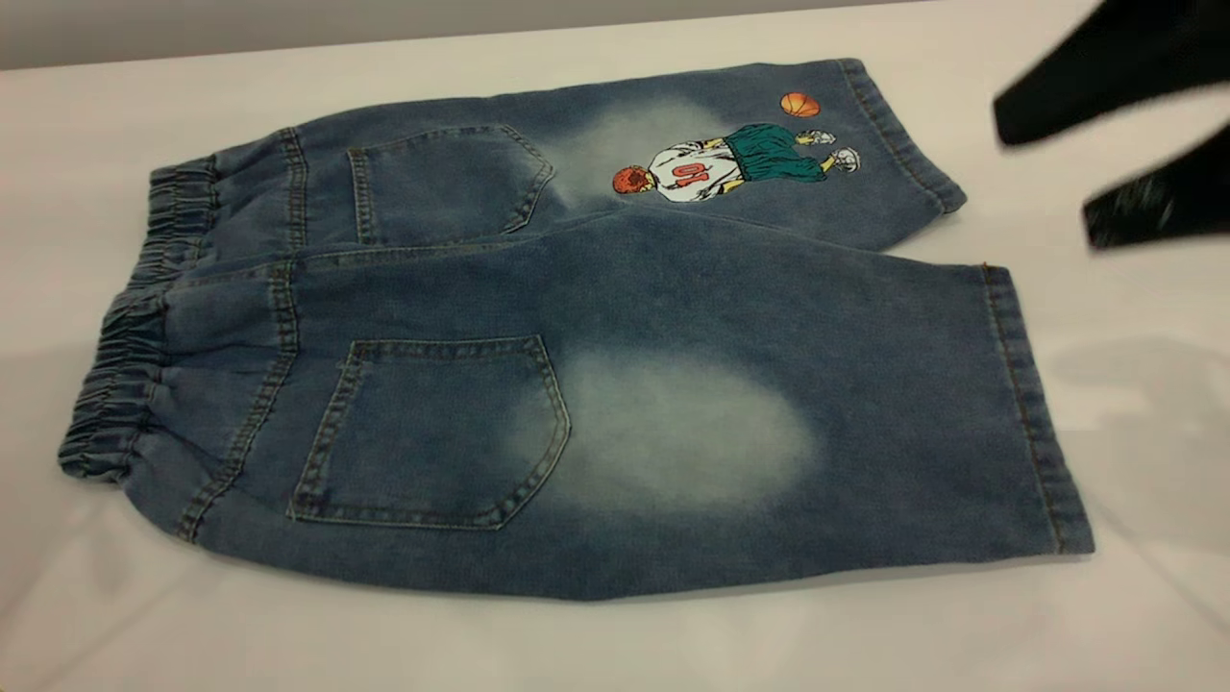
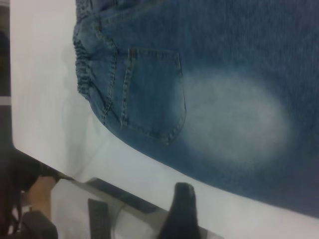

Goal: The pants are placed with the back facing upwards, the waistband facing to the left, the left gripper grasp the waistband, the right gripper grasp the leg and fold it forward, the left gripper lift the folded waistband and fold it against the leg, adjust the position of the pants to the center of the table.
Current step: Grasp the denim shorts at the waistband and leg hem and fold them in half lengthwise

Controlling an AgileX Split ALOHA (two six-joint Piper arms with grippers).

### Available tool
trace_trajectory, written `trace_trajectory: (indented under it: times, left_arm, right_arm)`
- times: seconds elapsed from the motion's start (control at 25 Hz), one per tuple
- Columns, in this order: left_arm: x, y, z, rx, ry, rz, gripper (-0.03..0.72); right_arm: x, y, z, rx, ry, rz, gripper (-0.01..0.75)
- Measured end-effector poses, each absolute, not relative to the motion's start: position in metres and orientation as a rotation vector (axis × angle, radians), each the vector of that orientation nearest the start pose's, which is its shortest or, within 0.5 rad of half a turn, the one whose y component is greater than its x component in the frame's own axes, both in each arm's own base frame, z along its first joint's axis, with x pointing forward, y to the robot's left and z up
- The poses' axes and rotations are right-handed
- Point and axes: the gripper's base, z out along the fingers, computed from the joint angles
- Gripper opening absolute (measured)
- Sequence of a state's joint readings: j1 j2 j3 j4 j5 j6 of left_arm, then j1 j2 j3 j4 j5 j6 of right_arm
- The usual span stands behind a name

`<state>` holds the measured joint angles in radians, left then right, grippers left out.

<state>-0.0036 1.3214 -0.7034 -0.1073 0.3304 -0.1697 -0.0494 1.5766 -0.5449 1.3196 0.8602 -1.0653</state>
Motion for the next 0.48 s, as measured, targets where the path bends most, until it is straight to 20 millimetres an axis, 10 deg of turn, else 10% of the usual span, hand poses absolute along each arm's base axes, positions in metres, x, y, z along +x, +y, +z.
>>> trace_trajectory:
  times: [0.48]
  left_arm:
    - [0.254,-0.004,0.229,-0.301,2.419,-0.162,0.549]
  right_arm:
    - [0.185,0.046,0.113,0.202,2.720,0.943,0.566]
